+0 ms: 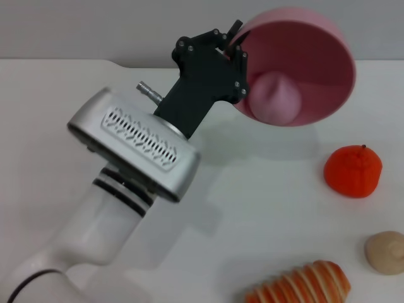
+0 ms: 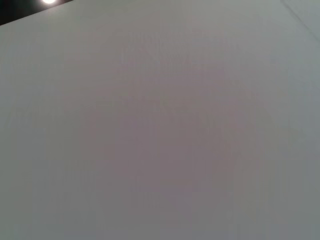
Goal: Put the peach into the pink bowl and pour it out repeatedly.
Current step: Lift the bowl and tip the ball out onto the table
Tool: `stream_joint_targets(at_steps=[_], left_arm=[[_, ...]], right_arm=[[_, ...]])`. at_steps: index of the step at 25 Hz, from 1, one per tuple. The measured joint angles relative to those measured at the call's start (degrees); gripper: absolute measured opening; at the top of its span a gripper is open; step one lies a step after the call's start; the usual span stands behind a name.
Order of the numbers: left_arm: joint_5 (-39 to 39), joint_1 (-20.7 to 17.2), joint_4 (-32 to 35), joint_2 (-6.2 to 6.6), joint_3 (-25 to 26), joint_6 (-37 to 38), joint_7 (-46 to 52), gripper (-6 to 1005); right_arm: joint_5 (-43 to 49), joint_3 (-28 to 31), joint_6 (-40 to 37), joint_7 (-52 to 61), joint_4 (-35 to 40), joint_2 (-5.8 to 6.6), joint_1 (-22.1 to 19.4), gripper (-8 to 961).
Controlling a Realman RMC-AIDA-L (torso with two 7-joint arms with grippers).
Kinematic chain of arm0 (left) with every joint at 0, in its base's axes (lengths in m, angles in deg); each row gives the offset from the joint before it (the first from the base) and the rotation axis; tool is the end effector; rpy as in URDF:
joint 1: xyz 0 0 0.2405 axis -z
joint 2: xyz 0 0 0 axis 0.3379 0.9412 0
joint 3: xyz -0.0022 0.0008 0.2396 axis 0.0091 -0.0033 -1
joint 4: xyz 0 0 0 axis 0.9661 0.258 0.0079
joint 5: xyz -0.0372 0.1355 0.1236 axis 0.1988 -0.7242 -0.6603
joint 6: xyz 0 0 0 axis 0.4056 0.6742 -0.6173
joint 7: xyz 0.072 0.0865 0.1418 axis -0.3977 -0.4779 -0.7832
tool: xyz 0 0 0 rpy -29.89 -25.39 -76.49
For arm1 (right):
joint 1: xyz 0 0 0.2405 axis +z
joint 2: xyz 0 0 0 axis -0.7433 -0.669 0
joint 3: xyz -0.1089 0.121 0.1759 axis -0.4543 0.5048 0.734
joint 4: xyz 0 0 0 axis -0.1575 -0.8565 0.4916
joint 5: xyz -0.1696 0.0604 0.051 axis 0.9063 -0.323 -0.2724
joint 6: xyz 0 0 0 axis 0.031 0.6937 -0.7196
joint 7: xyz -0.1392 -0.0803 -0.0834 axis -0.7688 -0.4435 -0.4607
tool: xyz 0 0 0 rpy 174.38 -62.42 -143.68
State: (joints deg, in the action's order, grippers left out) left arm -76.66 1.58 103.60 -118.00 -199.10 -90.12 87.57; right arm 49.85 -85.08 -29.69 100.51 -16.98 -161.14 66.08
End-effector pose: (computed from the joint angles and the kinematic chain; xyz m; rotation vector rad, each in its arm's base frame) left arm -0.0951 0.3185 -0.0766 -1.8684 0.1344 -0.7478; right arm 0.2688 0.3028 0.1672 -1.2292 0.2246 1.3041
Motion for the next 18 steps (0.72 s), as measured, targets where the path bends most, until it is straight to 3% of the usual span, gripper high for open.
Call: stream_joint_targets(at_steps=[5, 18], left_arm=[[0.08, -0.68, -2.45, -0.21, -1.86, -7.65, -0.62, 38], [-0.01, -0.95, -2.26, -0.34, -4.48, -10.61, -8.67, 38]], right_arm=[[0.00, 1.10, 0.30, 0.00, 0.00, 0.03, 0.17, 470], [0.00, 1.27, 0.31, 0.22, 0.31, 0.06, 0.39, 471]])
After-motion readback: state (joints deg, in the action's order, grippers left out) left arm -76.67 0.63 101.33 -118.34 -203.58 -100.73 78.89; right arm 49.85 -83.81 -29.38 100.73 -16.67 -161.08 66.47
